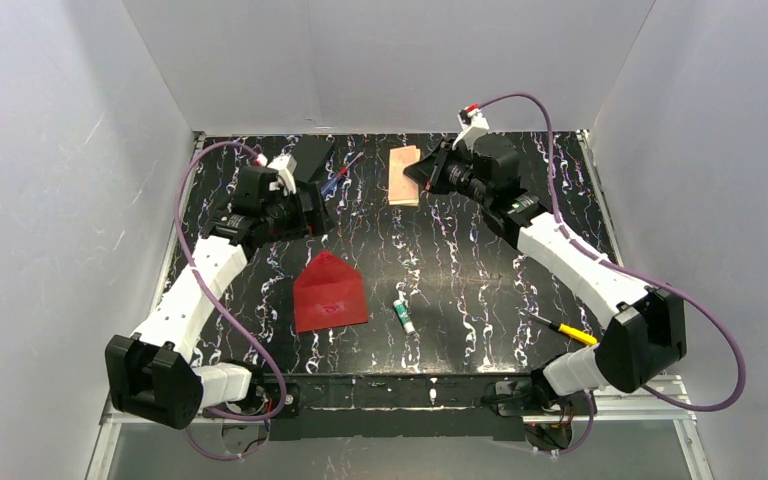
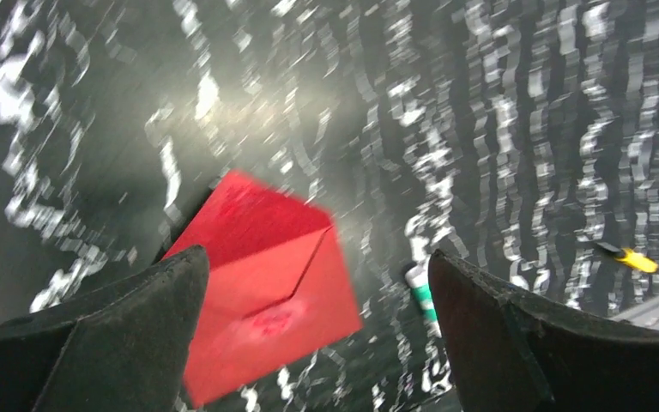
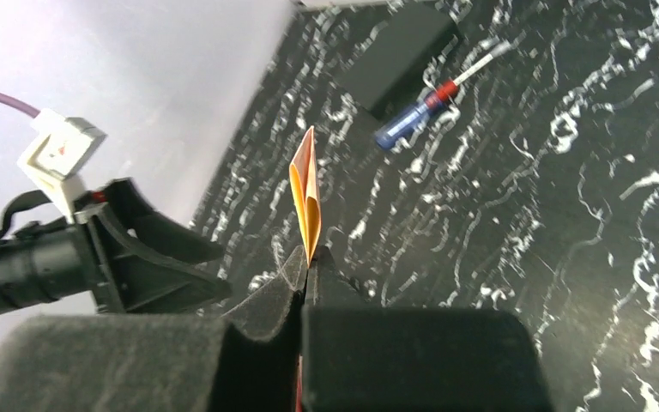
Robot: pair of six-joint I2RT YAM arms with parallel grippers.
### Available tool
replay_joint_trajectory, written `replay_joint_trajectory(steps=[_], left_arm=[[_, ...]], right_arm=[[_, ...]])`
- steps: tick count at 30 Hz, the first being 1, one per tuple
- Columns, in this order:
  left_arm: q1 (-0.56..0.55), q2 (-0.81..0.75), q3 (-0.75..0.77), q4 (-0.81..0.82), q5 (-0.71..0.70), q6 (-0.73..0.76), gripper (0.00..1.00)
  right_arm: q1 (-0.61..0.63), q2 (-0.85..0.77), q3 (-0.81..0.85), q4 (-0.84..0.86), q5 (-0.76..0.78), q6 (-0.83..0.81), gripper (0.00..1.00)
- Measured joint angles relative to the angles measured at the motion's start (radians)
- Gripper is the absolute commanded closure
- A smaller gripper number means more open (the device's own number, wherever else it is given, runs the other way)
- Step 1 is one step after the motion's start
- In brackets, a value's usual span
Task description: Place the letter into the envelope and seal it
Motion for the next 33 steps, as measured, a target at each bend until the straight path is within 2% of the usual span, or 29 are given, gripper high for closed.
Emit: replay_joint_trajectory(steps=[3,8,15,19,22,29,33], left_arm=[[0.034,-0.020,-0.041,-0.116,-0.027,0.011,0.19],[0.011,-0.044,-0.103,-0.277,-0.021,-0.033,0.33],[-0.193,-0.095,-0.216,-0.489,-0.037,-0.179,0.43],[-0.277,-0.095,-0.274,-0.506,-0.044,-0.238,0.47],[-0.313,-0.035,-0.302,-0.491,-0.067,-0.280,0.49],[-0.327,0.117,-0.324,-0.393,-0.123,-0.327,0.57],[-0.329,0.183,-0.325,-0.337,-0.177,-0.346,0.58]], right_arm=[[0.000,0.040,-0.007,-0.047,-0.004,-0.044,0.99],[0.003,0.157,-0.017,-0.045,-0.056,-0.038,0.99],[0.009,0.266,-0.030,-0.038,-0.091,0.008,0.99],[0.010,0.286,-0.030,-0.031,-0.111,0.019,0.99],[0.010,0.297,-0.029,-0.032,-0.122,0.025,0.99],[0.010,0.299,-0.027,-0.035,-0.132,0.014,0.99],[0.010,0.299,-0.023,-0.041,-0.133,0.006,0.99]])
